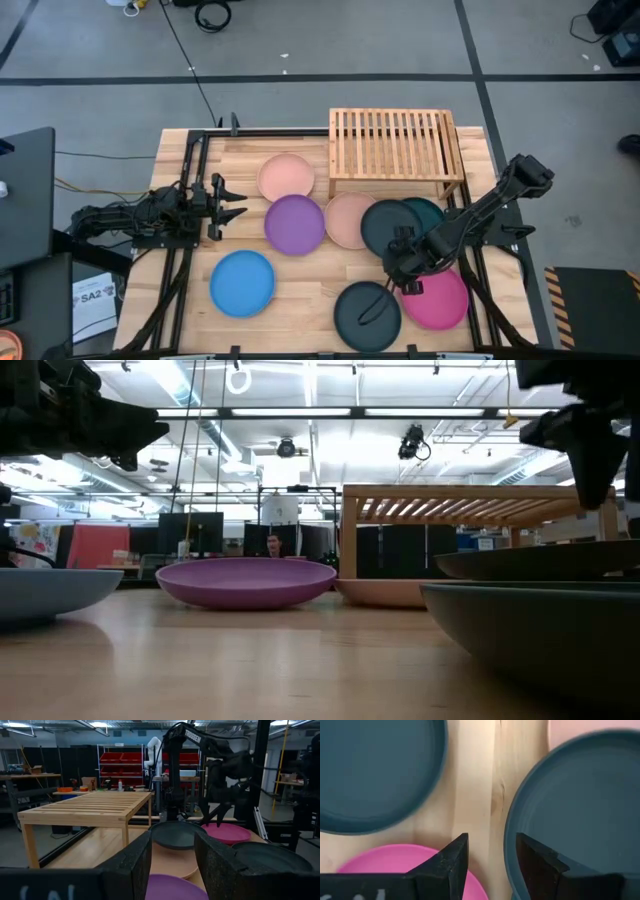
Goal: Place and stack plates onto a shelf
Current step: Put the top black plate on the shelf
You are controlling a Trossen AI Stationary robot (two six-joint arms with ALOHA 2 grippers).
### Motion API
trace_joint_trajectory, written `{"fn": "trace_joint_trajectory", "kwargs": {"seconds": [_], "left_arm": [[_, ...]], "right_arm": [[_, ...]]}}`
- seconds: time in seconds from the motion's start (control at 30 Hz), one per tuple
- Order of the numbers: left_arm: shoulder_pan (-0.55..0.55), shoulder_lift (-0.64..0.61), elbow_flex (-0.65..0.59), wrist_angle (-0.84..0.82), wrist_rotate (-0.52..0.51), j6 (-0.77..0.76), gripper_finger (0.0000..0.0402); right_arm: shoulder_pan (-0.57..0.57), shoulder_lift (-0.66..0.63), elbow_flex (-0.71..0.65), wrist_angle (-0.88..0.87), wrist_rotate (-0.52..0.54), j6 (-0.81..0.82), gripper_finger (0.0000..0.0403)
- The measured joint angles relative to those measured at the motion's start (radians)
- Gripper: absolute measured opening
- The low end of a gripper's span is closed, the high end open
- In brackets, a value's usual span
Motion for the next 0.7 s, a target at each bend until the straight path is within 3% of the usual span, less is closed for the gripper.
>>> {"fn": "trace_joint_trajectory", "kwargs": {"seconds": [0.7], "left_arm": [[0.0, 0.0, 0.0, -0.001, 0.0, 0.0, 0.0155]], "right_arm": [[-0.004, 0.147, -0.001, -0.064, 0.031, -0.003, 0.017]]}}
